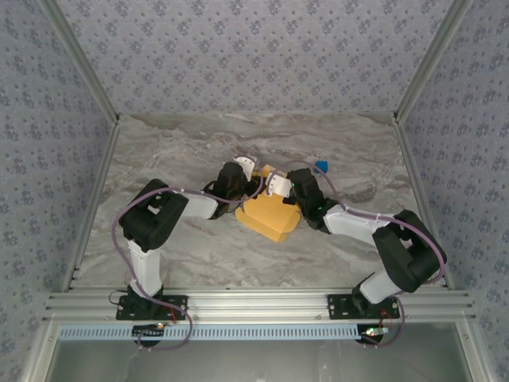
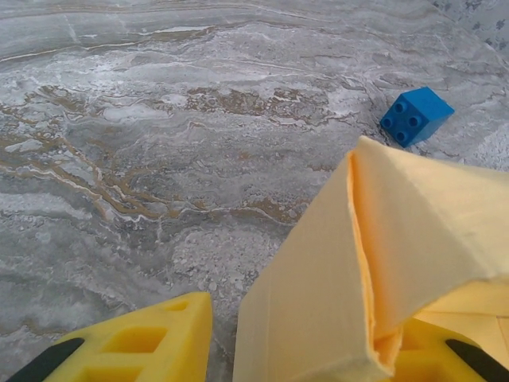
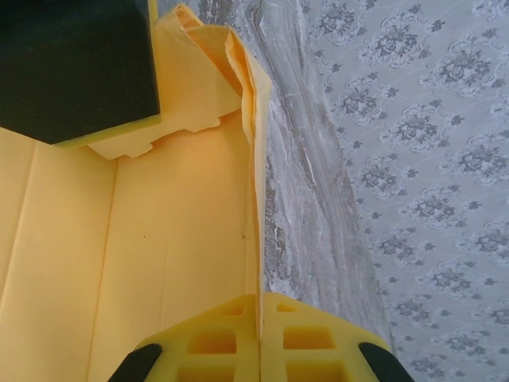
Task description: Fold the paper box
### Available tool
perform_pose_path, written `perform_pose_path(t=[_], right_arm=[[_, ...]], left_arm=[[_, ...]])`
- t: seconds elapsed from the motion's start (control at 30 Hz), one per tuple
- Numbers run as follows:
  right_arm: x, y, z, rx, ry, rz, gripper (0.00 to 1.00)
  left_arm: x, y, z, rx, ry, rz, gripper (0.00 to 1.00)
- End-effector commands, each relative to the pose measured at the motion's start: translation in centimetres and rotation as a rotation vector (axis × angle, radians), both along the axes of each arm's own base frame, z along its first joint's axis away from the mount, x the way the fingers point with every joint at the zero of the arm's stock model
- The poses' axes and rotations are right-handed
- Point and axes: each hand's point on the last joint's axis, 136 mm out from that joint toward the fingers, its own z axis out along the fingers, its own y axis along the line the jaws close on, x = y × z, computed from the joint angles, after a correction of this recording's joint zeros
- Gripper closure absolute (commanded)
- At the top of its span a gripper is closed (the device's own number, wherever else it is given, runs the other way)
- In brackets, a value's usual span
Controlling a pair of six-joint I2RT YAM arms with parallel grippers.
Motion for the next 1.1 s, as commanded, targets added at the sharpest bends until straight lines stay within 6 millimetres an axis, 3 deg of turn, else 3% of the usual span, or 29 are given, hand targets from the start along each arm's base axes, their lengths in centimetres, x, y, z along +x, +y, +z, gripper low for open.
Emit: perform_pose_path(t=[0.0,0.83,1.07], right_arm=[[0.2,0.1,-0.5,-0.106,-0.029,0.021,1.00],[0.1,0.6,-3.6,-0.348,-0.085,0.109,1.00],[-0.2,0.8,-3.9,-0.367,-0.128,0.121,1.00]], left_arm=[[0.1,0.0,0.5,-0.022,-0.057,-0.023,0.61],[-0.7,0.2,-0.3,-0.006,-0.104,-0.065,0.59],[-0.5,0.0,-0.3,-0.012,-0.115,-0.065,0.63]])
